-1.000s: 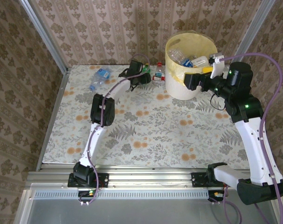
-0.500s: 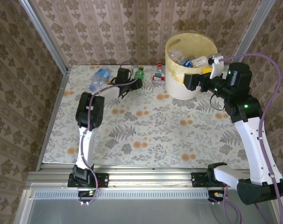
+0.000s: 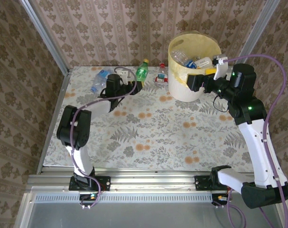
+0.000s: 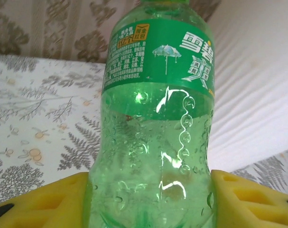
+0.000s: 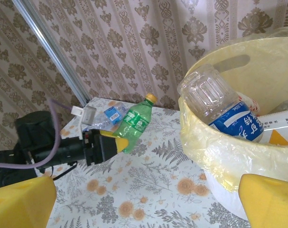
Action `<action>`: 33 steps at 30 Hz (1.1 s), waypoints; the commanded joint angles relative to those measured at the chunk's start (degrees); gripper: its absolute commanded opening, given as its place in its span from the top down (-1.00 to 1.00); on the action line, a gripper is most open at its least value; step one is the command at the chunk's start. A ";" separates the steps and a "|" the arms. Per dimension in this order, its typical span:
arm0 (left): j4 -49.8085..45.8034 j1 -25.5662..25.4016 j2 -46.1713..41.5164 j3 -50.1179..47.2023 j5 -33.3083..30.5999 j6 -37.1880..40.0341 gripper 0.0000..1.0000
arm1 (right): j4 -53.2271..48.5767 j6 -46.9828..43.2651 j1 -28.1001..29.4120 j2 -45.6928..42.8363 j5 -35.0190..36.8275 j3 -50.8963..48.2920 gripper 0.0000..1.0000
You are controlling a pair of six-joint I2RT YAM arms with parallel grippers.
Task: Throw the plastic bottles in the bin
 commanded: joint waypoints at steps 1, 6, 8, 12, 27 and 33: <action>3.32 -1.95 -5.48 -1.90 2.48 6.87 0.06 | 0.80 1.87 0.07 -0.45 -1.83 -0.26 -1.00; -3.26 -6.20 -11.03 -2.15 -1.32 14.76 0.07 | 1.20 3.37 0.07 0.09 -2.52 -0.40 -1.00; -5.15 -7.50 -13.01 -2.28 -3.08 16.71 0.08 | 1.17 3.76 0.07 0.25 -2.82 -0.25 -1.00; -8.42 -10.28 -17.72 -3.21 -6.08 19.87 0.09 | 1.21 4.56 0.06 0.34 -3.60 -0.21 -1.00; -13.94 -22.33 -29.70 -5.33 -9.19 25.17 0.10 | 3.42 9.09 0.55 1.73 -8.82 -0.50 -1.00; -15.19 -26.64 -29.34 -2.58 -9.75 27.50 0.10 | 3.99 11.77 0.94 2.36 -11.51 -0.96 -0.97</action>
